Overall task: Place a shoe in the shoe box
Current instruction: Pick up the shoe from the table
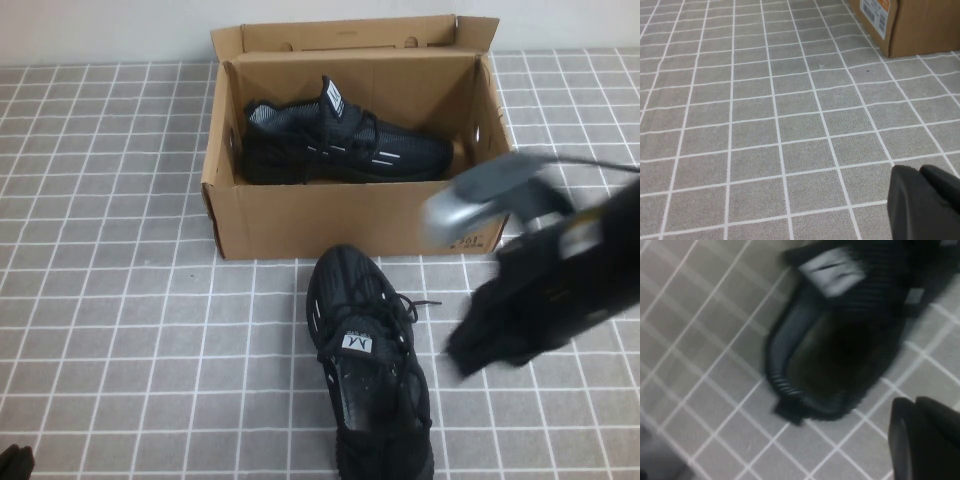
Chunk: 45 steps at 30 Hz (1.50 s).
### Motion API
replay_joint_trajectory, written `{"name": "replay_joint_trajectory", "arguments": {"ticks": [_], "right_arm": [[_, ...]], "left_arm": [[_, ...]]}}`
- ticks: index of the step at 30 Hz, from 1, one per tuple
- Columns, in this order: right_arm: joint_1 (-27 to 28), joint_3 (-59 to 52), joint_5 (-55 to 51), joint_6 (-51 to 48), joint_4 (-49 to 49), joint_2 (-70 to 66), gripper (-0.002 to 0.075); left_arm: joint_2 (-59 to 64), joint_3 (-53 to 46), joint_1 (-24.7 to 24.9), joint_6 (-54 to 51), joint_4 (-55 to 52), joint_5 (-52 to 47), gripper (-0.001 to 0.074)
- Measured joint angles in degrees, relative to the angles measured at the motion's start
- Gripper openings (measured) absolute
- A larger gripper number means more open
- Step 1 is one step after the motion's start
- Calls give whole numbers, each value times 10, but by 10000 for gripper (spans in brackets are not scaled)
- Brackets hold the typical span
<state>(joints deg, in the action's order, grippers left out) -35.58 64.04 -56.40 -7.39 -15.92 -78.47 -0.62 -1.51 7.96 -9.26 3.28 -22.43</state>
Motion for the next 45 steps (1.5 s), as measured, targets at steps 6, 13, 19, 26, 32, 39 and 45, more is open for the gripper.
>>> {"name": "replay_joint_trajectory", "arguments": {"ticks": [6,13,19,26,32,39,45], "right_arm": [[-120,85,-52,-26,82,-81,4],[-129,102,-41,-117,83,-109,297],[-129,103,3,-188,83,-135,519],[-129,103,74,-197,136,-177,524],[-122,103,94,-191,165,-196,505],[-121,103,66,-110,167,-181,503],[-121,104,-2,162,167,-101,503]], "left_arm": [[0,0,0,0,0,0,-1],[0,0,0,0,0,0,-1],[0,0,0,-1,0,0,-1],[0,0,0,-1,0,0,-1],[0,0,0,-1,0,0,-1],[0,0,0,-1,0,0,-1],[0,0,0,-1,0,0,-1]]}}
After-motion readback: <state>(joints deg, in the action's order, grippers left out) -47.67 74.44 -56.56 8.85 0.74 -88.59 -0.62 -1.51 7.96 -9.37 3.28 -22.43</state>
